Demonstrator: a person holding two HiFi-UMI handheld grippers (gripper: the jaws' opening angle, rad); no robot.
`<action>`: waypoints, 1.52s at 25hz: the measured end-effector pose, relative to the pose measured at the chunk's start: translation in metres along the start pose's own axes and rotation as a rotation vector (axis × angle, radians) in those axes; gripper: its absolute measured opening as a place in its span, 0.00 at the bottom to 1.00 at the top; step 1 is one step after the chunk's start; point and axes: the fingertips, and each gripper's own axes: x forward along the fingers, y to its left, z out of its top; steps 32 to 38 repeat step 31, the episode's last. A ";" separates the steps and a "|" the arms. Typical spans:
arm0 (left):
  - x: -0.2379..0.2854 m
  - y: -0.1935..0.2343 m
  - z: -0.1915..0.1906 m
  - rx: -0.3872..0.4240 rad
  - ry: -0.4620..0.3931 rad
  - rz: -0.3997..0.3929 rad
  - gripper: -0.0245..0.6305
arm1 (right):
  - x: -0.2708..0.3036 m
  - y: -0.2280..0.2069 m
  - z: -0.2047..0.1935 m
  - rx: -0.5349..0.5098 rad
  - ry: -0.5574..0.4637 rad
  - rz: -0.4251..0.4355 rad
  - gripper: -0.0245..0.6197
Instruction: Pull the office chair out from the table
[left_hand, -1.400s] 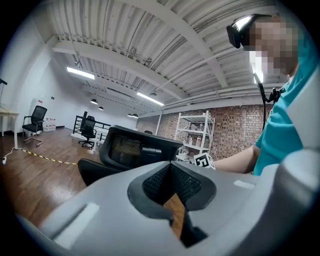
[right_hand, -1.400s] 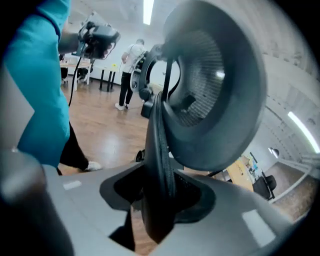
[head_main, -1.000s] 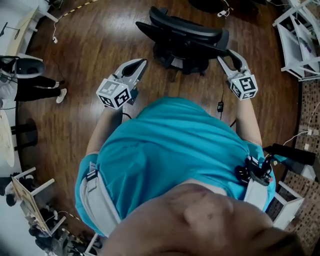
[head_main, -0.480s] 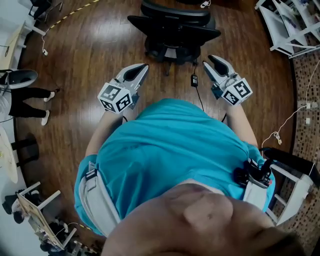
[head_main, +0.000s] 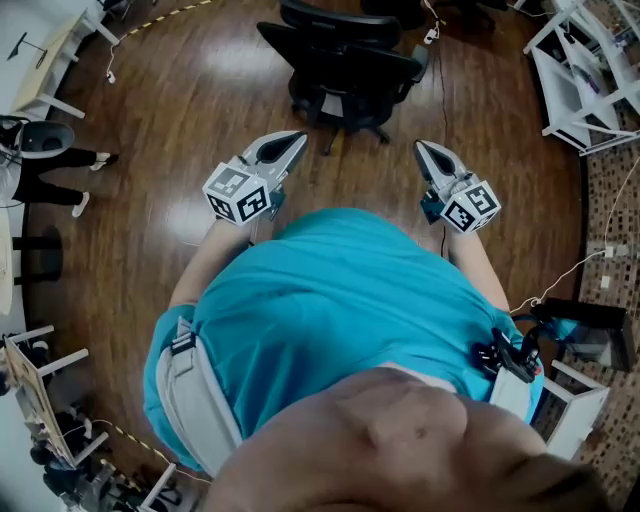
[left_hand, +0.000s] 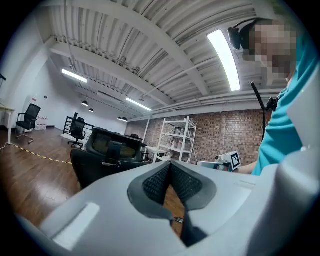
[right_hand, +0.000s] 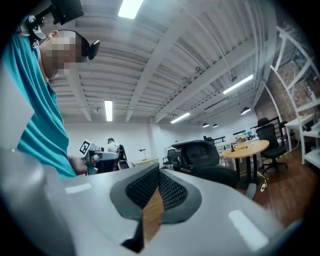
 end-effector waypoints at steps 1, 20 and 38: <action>-0.003 -0.003 0.001 0.008 -0.007 -0.003 0.04 | -0.002 0.002 0.000 0.006 -0.004 -0.004 0.04; -0.052 0.015 -0.007 0.034 -0.013 0.017 0.04 | 0.011 0.043 -0.010 -0.016 -0.008 0.004 0.04; -0.026 0.023 0.008 0.022 -0.007 0.029 0.04 | 0.019 0.015 0.005 -0.028 0.017 -0.004 0.04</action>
